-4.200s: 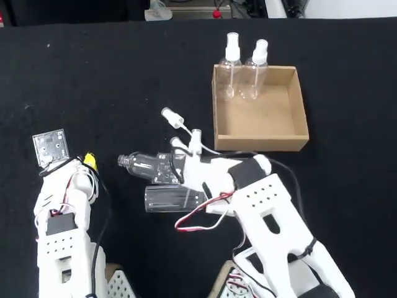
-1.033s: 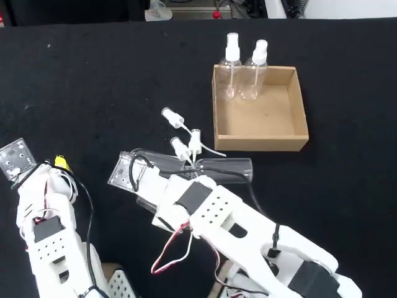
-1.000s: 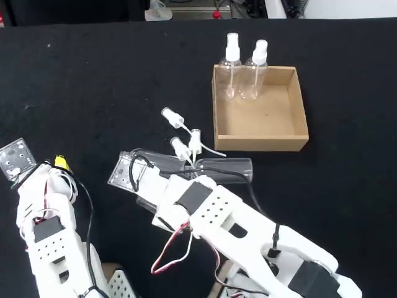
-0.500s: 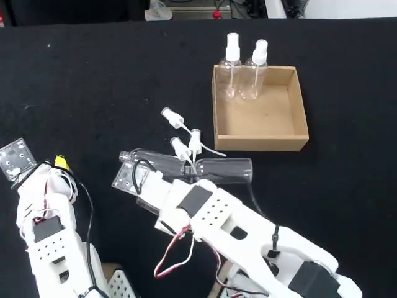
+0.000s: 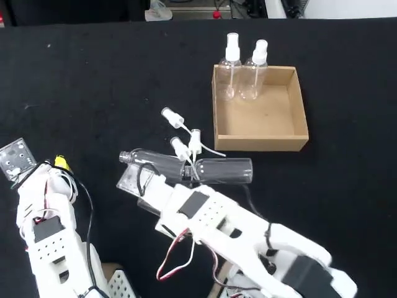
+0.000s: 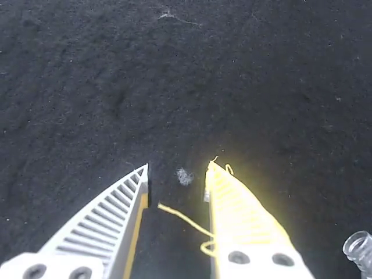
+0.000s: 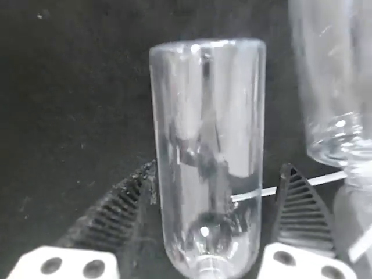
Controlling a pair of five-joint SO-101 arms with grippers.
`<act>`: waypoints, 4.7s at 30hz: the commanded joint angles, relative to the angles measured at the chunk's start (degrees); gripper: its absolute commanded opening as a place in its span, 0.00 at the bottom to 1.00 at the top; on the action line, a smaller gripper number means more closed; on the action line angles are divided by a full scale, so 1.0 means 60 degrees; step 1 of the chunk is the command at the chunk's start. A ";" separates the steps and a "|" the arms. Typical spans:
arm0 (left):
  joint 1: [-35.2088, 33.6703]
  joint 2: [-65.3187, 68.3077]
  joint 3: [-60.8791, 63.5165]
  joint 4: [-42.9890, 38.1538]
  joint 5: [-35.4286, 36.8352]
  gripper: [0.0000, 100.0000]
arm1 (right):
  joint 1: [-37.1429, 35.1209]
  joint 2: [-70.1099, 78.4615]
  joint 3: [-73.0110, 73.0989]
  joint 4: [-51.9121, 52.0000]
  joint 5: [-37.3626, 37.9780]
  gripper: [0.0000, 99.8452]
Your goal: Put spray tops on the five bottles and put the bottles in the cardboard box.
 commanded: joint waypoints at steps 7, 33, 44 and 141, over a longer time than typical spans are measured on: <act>-0.0022 -0.0117 -0.0256 -0.0220 0.0088 0.16 | -0.0044 0.0593 -0.0520 -0.0205 0.0015 0.12; -0.0022 -0.0117 -0.0256 -0.0220 0.0088 0.16 | 1.1751 -0.2396 -0.6352 0.9187 0.8234 0.01; -0.0007 -0.0117 -0.0256 -0.0234 0.0088 0.16 | 1.6747 -0.1502 -0.5267 0.5421 0.9993 0.01; 0.0007 -0.0117 -0.0256 -0.0249 0.0103 0.16 | 1.6000 0.8930 -1.4366 0.7897 1.3070 0.29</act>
